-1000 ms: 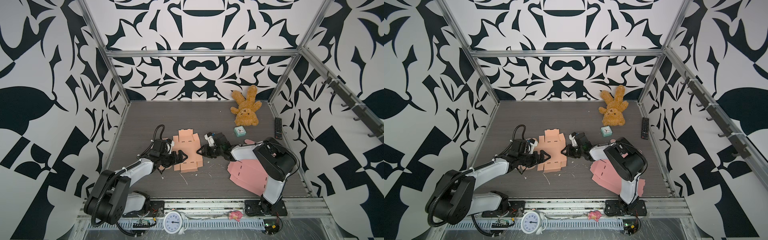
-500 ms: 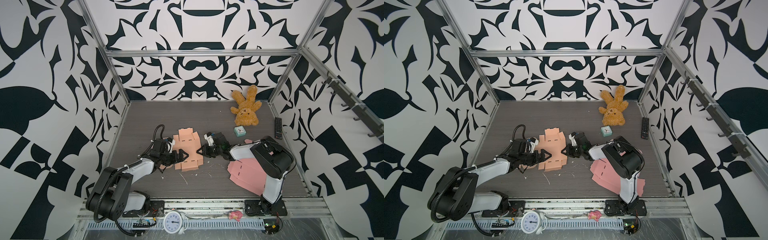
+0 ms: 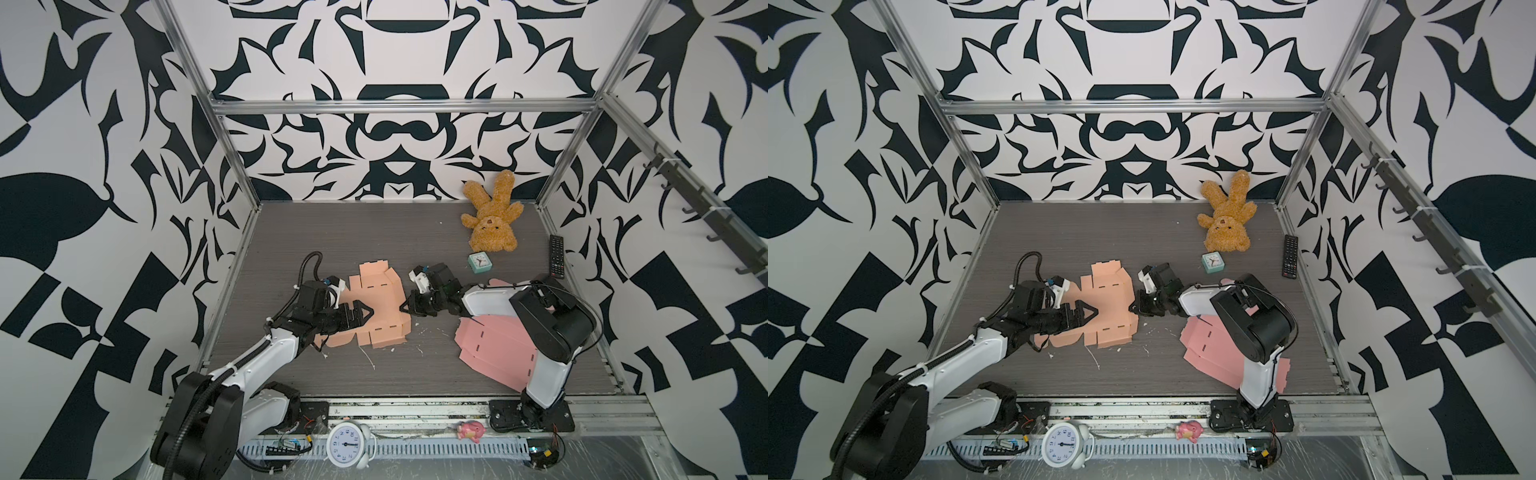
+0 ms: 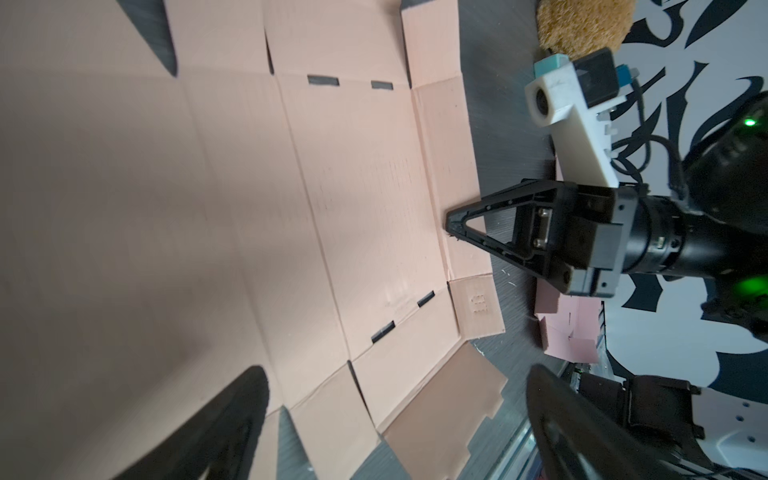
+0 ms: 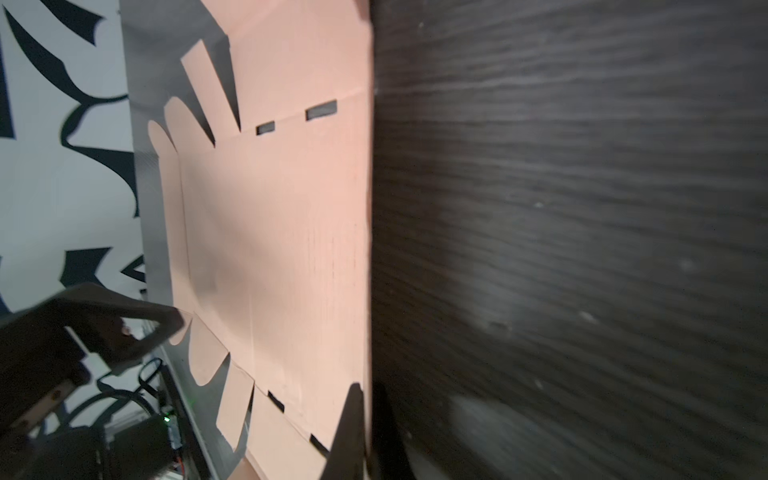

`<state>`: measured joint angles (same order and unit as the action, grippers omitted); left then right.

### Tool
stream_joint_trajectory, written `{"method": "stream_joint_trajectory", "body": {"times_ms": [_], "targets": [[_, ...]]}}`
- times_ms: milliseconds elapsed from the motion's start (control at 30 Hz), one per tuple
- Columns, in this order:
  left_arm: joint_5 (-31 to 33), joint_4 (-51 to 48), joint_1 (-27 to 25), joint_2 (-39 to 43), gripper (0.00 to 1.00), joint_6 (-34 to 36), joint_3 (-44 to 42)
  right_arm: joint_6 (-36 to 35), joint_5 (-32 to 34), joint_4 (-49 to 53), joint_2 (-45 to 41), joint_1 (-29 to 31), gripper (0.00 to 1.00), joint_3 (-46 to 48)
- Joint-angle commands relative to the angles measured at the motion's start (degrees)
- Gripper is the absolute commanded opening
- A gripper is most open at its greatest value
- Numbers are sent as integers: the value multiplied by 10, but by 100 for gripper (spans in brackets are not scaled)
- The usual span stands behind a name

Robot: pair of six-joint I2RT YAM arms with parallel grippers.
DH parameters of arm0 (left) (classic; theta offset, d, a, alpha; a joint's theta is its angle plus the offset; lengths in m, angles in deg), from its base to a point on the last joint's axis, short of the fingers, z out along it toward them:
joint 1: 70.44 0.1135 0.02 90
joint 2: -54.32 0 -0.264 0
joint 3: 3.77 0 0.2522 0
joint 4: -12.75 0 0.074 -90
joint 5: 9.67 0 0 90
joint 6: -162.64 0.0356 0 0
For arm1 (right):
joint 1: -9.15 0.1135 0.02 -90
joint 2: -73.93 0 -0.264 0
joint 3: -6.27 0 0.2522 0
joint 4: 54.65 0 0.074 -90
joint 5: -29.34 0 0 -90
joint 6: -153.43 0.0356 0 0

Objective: Fold the paper box

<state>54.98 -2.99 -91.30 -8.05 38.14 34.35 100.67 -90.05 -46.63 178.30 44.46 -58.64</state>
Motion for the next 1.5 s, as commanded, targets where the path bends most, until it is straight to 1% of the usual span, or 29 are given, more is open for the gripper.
{"method": "stream_joint_trajectory", "body": {"times_ms": [0,167,267,367,433,600,667,733,967,1100,1300,1467], "targets": [[14,-40,1,29,99,12,20,-133,20,195,-27,-4,4,-57],[34,-48,2,46,99,22,26,-192,13,274,-36,-35,5,-80],[39,-59,1,32,99,28,33,-218,11,305,-31,-45,6,-94],[24,-56,1,11,99,28,35,-229,15,316,-20,-49,8,-105],[11,-49,2,0,99,24,35,-228,16,315,-15,-50,12,-110],[1,-38,2,3,99,19,29,-211,20,291,-18,-50,26,-113],[0,-37,1,5,99,20,28,-202,21,282,-18,-51,29,-112],[-4,-35,1,4,99,20,26,-193,21,268,-18,-52,31,-109],[-11,-19,1,-33,99,20,25,-163,14,222,-14,-57,28,-98],[-13,-11,2,-48,99,20,25,-152,13,204,-13,-56,20,-92],[-12,-1,2,-60,99,20,22,-154,10,200,-8,-57,11,-92],[-17,3,1,-61,99,21,26,-174,14,219,-21,-52,8,-102]]}}
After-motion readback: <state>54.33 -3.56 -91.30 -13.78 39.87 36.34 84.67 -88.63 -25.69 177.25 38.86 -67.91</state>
